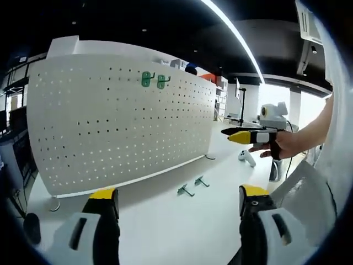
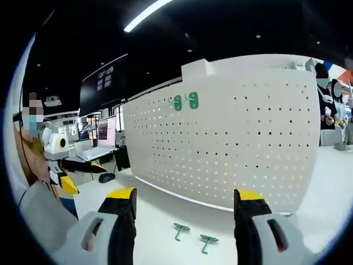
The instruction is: Insert the hook assembly into the mounting plate slot until the hook locks in place.
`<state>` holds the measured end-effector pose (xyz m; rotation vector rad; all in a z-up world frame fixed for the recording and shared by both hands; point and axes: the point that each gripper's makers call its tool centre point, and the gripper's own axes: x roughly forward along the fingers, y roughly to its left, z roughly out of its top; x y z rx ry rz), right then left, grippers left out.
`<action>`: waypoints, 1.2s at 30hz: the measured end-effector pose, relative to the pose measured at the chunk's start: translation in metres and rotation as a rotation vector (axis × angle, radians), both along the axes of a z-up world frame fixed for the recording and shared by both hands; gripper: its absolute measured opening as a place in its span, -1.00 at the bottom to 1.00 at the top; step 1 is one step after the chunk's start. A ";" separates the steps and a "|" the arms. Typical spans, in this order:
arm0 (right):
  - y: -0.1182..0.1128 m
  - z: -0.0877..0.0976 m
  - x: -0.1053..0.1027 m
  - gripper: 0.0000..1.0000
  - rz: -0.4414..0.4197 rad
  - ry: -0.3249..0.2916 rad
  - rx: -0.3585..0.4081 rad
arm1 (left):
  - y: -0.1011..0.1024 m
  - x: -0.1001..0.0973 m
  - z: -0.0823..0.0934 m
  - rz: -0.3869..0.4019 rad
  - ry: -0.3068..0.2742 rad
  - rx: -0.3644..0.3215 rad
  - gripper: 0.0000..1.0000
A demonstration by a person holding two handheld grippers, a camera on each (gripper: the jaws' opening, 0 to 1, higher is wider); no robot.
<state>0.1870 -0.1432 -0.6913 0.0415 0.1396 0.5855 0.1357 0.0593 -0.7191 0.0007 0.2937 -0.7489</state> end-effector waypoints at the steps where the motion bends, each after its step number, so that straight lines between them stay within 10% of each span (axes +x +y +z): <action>1: 0.000 -0.002 -0.001 0.40 0.000 0.004 -0.005 | 0.000 0.000 0.000 0.001 0.002 0.000 0.85; 36: -0.013 -0.042 -0.028 0.39 -0.014 0.119 -0.045 | -0.002 -0.003 -0.010 -0.025 0.026 0.025 0.83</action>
